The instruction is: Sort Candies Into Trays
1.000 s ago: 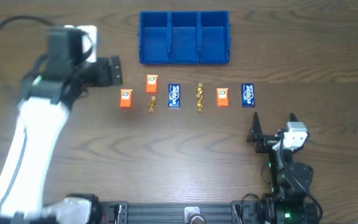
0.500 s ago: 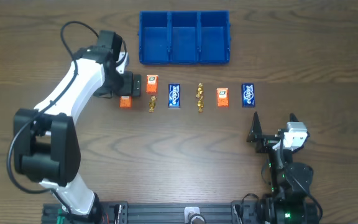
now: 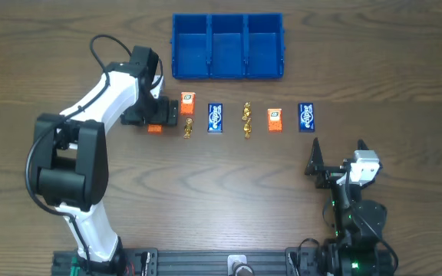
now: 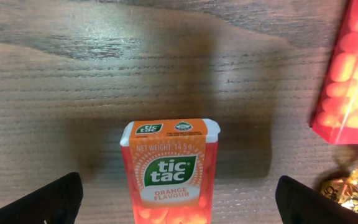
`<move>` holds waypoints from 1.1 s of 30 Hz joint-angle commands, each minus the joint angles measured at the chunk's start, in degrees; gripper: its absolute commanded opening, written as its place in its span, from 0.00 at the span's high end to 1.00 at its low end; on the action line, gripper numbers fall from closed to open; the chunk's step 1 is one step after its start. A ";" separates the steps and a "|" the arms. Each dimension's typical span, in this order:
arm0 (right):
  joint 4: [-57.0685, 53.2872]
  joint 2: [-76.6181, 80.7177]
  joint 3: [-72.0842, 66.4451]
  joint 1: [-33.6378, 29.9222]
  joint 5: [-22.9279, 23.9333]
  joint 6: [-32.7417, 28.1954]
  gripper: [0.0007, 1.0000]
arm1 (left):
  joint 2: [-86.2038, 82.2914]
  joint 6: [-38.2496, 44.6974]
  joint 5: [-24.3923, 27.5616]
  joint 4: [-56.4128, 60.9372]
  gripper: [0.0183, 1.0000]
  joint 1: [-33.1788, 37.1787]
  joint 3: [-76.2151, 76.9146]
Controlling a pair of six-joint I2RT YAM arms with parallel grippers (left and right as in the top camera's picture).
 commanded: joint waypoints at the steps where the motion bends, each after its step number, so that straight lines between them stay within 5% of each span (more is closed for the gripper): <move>1: -0.11 -0.42 -0.33 0.17 -0.02 -0.52 0.00 | 1.40 -0.31 -0.11 0.09 0.02 0.02 -0.50; 5: -0.11 -0.42 -0.33 0.17 -0.02 -0.52 0.00 | 1.57 -1.44 -0.66 0.74 0.17 -0.15 -0.50; 19: -0.11 -0.42 -0.33 0.17 -0.02 -0.52 0.00 | 3.13 -5.14 -4.79 1.01 0.37 -0.74 -0.50; 33: -0.11 -0.42 -0.33 0.17 -0.02 -0.52 0.00 | 1.90 -9.49 -5.97 1.31 0.74 -2.14 0.17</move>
